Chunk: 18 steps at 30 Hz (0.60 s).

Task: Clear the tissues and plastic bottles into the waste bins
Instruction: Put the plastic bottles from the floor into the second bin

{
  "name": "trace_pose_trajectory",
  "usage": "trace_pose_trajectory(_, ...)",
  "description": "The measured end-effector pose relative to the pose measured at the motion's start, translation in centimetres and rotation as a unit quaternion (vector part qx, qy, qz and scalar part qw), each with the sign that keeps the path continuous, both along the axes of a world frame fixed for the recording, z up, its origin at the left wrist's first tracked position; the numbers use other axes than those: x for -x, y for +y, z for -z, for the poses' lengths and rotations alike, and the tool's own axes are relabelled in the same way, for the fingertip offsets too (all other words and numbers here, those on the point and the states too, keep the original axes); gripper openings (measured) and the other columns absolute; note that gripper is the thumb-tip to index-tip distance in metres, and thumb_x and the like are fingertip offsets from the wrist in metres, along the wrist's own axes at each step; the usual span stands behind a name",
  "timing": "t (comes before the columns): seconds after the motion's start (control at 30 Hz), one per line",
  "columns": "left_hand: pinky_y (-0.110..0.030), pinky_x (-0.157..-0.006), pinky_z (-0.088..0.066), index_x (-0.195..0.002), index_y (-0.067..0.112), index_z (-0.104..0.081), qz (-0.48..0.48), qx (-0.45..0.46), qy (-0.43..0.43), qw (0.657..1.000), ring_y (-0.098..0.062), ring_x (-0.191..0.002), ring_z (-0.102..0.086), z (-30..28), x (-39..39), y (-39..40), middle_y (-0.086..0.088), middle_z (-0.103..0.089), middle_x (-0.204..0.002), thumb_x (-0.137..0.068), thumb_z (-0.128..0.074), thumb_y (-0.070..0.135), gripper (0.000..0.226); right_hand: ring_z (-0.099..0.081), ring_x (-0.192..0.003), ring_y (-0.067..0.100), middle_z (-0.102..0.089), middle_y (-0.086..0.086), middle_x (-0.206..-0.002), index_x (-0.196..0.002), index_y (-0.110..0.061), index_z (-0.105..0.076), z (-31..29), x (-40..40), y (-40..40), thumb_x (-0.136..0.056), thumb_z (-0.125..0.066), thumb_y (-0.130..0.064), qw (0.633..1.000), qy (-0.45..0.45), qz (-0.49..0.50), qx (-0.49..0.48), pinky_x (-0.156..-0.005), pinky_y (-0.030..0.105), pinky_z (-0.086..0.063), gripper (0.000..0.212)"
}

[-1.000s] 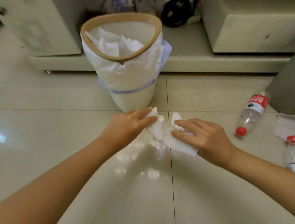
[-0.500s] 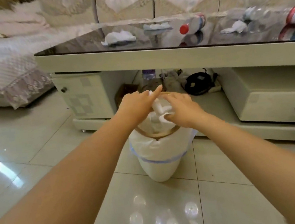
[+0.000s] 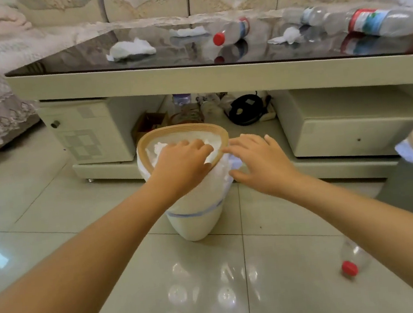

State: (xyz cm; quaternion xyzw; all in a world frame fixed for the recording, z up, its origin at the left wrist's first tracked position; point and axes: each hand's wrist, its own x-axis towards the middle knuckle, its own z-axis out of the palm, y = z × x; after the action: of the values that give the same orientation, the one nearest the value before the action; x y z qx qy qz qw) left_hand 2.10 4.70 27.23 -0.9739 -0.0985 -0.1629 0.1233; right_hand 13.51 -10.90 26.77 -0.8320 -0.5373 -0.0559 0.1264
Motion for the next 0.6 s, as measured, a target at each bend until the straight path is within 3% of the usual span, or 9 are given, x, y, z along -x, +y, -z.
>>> trace_pose_trajectory(0.2,-0.037,-0.063,-0.049,-0.108,0.012,-0.066,0.116,0.021,0.035,0.992,-0.031,-0.084,-0.066,2.9,-2.1,-9.4,-0.008,-0.068,-0.103,-0.081,-0.070,0.027,0.032,-0.024,-0.139,0.016,-0.038,-0.006,-0.146,-0.137,-0.030,-0.044,3.4,-1.0,-10.9,-0.090,-0.052,-0.042,1.000,0.008,0.021,0.009,-0.113,0.051,-0.021,0.049)
trace_pose_trajectory(0.33,-0.040,-0.081,-0.050,-0.126,0.019,-0.056,0.147,0.061,0.097,0.983,-0.026,-0.105,-0.062,6.5,-4.4,-17.1,-0.004,-0.061,-0.125,-0.089,-0.061,0.034,0.040,-0.031,-0.135,0.017,-0.040,-0.004,-0.145,-0.136,-0.030,-0.044,8.4,-2.0,-18.8,-0.089,-0.052,-0.042,0.992,0.072,0.100,0.028,-0.108,0.040,-0.027,0.050)
trace_pose_trajectory(0.43,-0.036,-0.095,-0.044,-0.138,0.024,-0.043,0.163,0.047,0.137,0.976,-0.021,-0.121,-0.052,8.9,-5.9,-21.0,0.002,-0.048,-0.140,-0.095,-0.049,0.039,0.046,-0.029,-0.136,0.018,-0.038,-0.004,-0.147,-0.138,-0.030,-0.042,11.4,-2.4,-23.0,-0.090,-0.052,-0.041,0.985,0.091,0.139,0.043,-0.109,0.041,-0.026,0.050)
trace_pose_trajectory(0.6,-0.037,-0.093,-0.046,-0.138,0.024,-0.040,0.162,0.055,0.219,0.961,-0.023,-0.117,-0.052,12.4,-9.9,-27.0,0.002,-0.047,-0.139,-0.094,-0.048,0.043,0.049,-0.027,-0.137,0.020,-0.034,-0.002,-0.149,-0.138,-0.030,-0.040,15.0,-3.3,-29.9,-0.092,-0.049,-0.044,0.973,0.097,0.195,0.072,-0.111,0.045,-0.021,0.049)
